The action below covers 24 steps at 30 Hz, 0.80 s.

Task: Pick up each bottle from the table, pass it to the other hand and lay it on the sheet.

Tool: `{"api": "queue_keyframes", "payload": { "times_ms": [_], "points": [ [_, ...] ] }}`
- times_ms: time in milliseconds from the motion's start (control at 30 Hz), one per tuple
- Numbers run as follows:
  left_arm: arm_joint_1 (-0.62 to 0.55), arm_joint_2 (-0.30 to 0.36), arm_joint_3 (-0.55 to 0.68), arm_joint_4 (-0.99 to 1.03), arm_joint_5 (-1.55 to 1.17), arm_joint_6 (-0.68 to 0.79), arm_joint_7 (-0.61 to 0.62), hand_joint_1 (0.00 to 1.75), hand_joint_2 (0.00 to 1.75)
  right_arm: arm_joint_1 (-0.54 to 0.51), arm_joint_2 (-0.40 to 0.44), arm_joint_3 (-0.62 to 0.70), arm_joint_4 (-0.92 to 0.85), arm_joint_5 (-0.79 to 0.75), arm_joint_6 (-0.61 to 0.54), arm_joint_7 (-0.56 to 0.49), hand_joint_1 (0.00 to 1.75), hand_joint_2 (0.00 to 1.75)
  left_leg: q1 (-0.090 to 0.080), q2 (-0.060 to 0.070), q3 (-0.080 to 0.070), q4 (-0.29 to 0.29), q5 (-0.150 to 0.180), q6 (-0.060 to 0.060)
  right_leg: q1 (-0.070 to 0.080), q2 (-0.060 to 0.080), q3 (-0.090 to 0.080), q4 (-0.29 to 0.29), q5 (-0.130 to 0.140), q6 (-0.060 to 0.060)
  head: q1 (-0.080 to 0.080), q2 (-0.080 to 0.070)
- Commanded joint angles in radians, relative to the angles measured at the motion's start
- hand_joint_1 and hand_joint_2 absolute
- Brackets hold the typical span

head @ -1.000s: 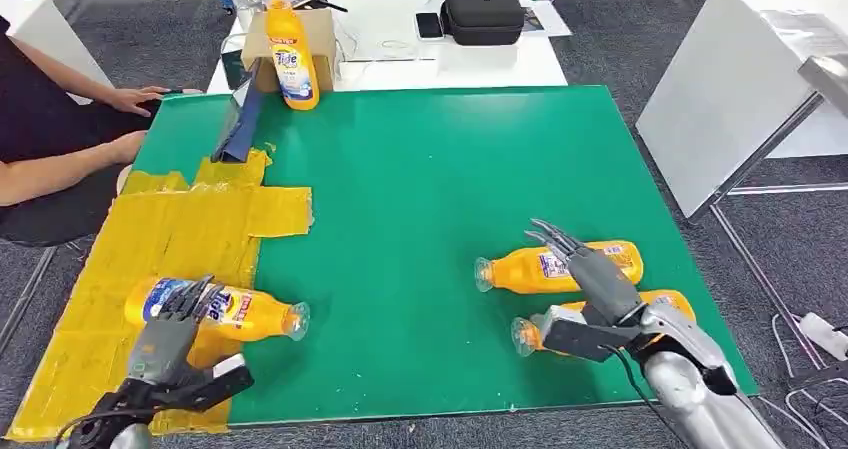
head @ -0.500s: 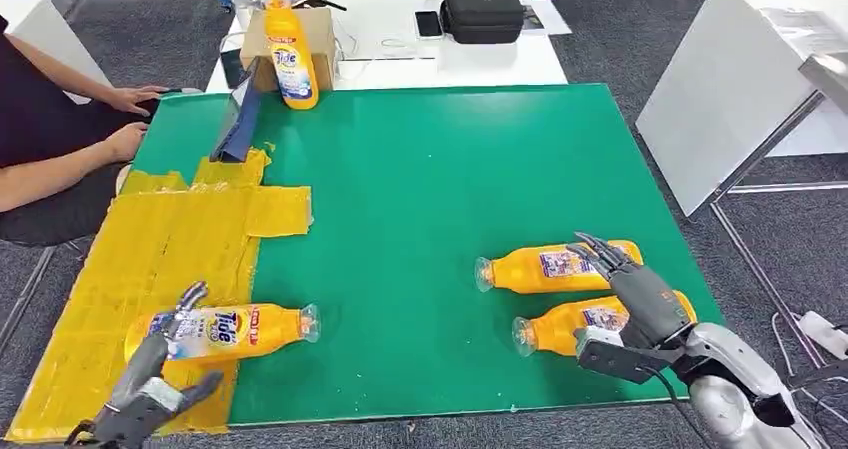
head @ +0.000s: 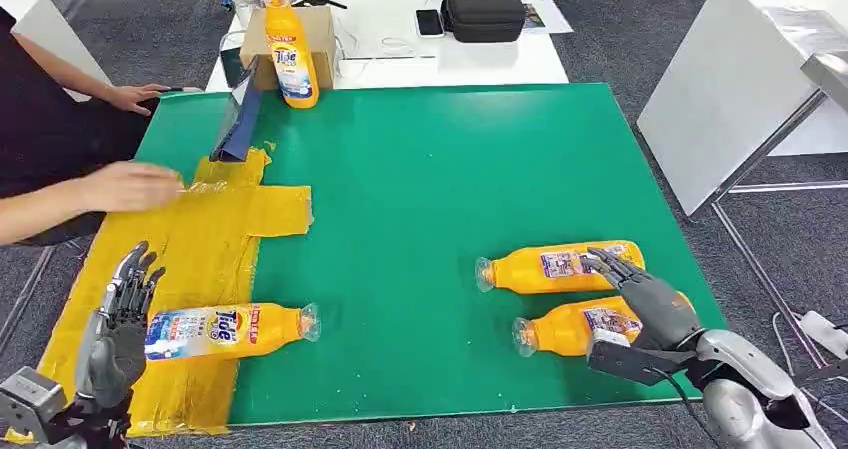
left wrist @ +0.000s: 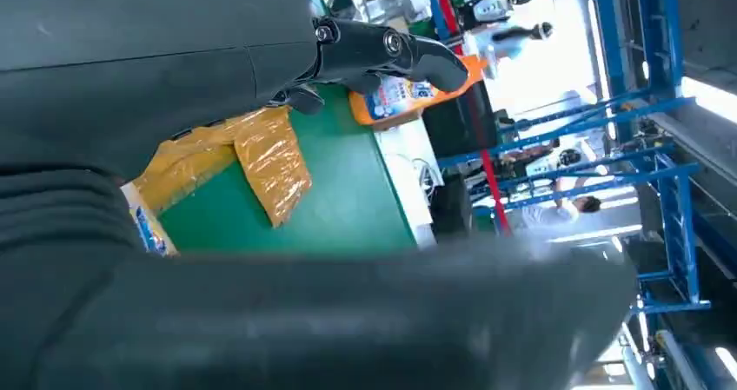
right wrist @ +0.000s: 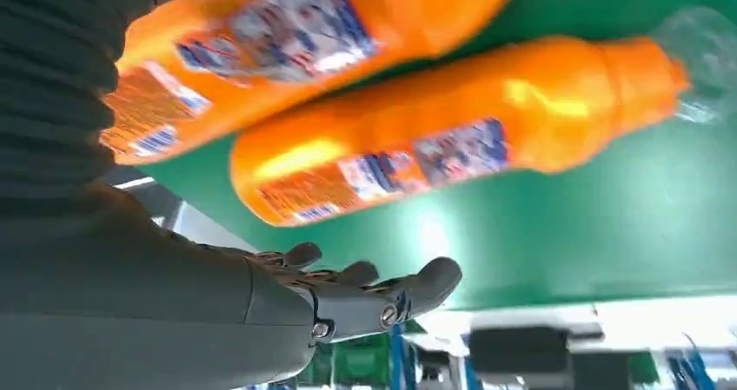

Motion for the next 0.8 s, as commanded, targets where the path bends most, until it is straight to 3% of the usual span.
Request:
{"api": "queue_keyframes", "payload": {
  "times_ms": [33,333,600,800],
  "points": [
    [-0.03,-0.018,-0.002,0.02,0.004,0.006,0.002,0.0,0.0,-0.007,-0.039,0.0,0.053,-0.014,0.033,0.009,0.0,1.75,0.001,-0.001,0.002,0.0,-0.001,-0.001,0.001,0.002,0.003,-0.001,-0.001,-0.003,0.0,0.0],
    [-0.053,-0.002,-0.015,0.055,0.041,-0.001,0.013,0.0,0.0,0.068,-0.162,-0.025,-0.022,-0.061,0.091,0.039,0.0,1.75,0.001,-0.002,0.001,0.0,-0.001,-0.001,0.001,0.001,0.001,0.0,-0.001,-0.003,0.0,0.0],
    [-0.068,0.006,-0.025,0.066,0.055,0.0,0.019,0.0,0.0,0.075,-0.17,-0.01,-0.01,-0.059,0.097,0.045,0.0,1.75,0.001,-0.001,0.001,-0.001,0.0,-0.001,0.001,0.001,0.0,-0.001,0.0,-0.002,0.0,0.0],
    [-0.07,0.008,-0.034,0.065,0.062,-0.003,0.025,0.0,0.0,0.029,-0.118,0.042,0.053,0.019,0.059,0.052,0.0,1.75,0.001,0.001,0.001,-0.001,0.0,-0.001,0.001,0.003,0.0,-0.002,0.001,-0.002,0.0,0.0]
  ]
}}
